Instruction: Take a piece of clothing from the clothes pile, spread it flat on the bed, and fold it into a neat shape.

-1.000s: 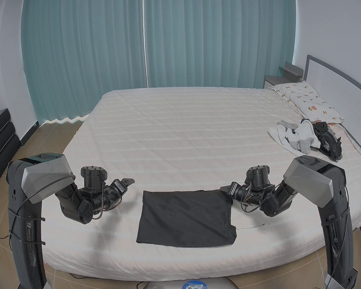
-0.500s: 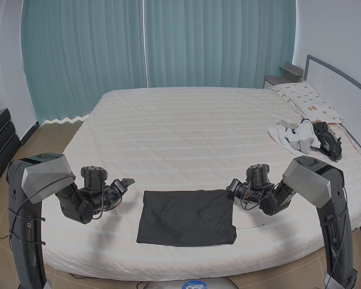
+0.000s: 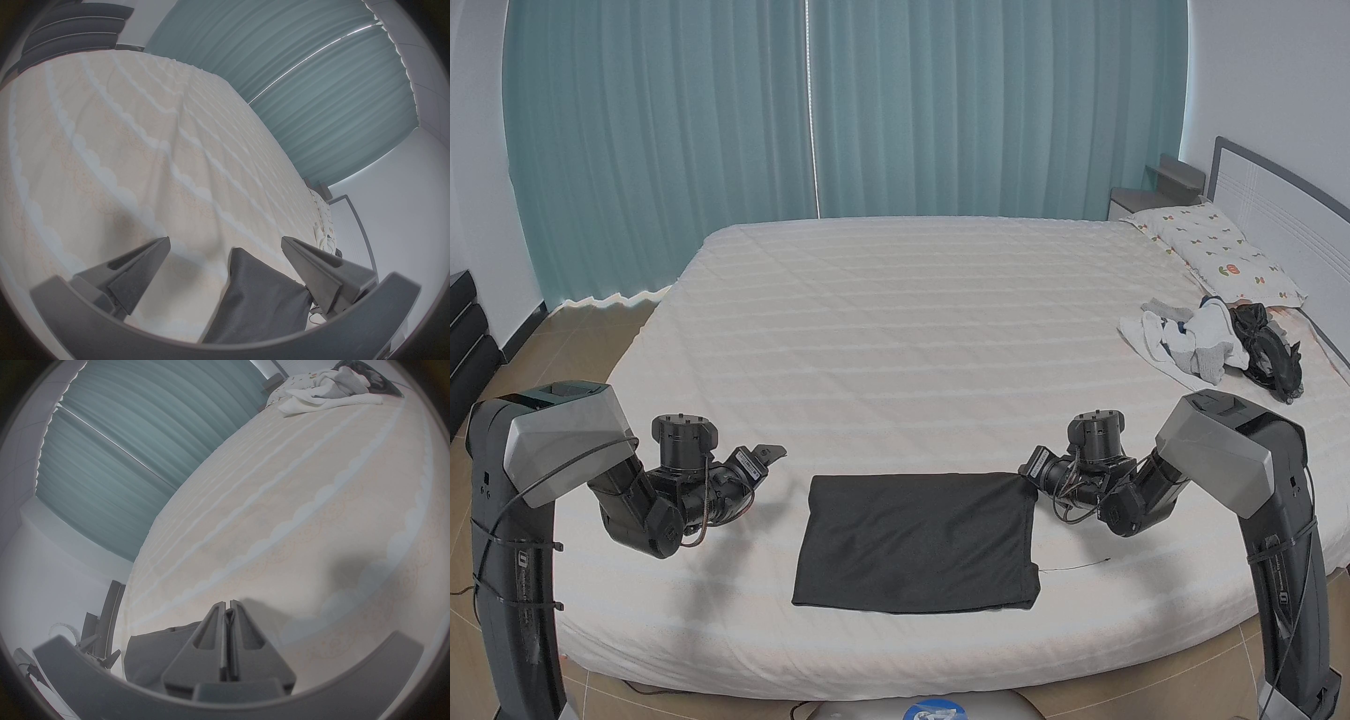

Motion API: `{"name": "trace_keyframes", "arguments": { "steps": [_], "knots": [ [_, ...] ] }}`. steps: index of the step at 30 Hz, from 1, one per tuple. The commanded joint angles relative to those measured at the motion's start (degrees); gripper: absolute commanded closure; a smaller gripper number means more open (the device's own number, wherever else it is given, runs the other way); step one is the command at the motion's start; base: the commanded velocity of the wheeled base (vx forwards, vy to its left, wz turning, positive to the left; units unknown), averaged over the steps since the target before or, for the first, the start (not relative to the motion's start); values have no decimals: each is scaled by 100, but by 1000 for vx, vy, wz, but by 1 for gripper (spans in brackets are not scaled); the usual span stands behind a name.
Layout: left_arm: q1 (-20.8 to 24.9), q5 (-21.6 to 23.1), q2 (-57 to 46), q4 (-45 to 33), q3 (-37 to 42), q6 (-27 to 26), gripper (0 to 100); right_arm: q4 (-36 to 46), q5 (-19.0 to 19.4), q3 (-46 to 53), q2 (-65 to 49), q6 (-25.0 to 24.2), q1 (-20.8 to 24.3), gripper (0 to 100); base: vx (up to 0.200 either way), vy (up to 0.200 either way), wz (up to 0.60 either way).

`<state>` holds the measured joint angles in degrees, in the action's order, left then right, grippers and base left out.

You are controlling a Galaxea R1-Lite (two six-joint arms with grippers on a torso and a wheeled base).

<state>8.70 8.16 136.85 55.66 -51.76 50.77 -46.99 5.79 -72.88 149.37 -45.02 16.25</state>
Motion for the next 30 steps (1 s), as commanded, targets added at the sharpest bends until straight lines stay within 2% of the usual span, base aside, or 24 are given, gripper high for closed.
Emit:
{"name": "trace_keyframes", "arguments": {
  "steps": [1,2,7,12,16,17,21,23,26,30],
  "knots": [
    [0,2,8,-3,-1,3,0,15,1,1,13,2,-8,100,0,0,0],
    [0,2,8,-3,-1,3,0,50,1,1,22,2,-8,0,0,0,0],
    [-9,11,-9,-3,-1,3,0,-11,-17,230,-119,-24,-52,0,0,0,0],
    [-35,2,-185,6,87,3,0,-152,-8,845,-743,-42,-386,0,0,0,0],
    [-115,2,-915,-99,289,-24,0,-521,-8,1663,-1446,-24,-605,0,0,0,0],
    [-123,-7,-1240,-231,281,-103,0,-732,1,2199,-1947,2,-693,0,0,0,0],
    [-141,-33,-1961,-381,474,-665,0,-987,-8,3078,-2966,28,-781,0,0,0,0],
    [-150,-235,-2629,-416,869,-982,0,-996,-17,3605,-3775,46,-799,0,0,0,0],
    [-141,-438,-3402,-442,1327,-1149,0,-987,-17,4123,-4601,143,-799,0,0,0,0],
    [-282,-473,-4773,-504,2153,-1544,0,-776,-17,4906,-6139,758,-781,0,0,0,0]
  ]
}}
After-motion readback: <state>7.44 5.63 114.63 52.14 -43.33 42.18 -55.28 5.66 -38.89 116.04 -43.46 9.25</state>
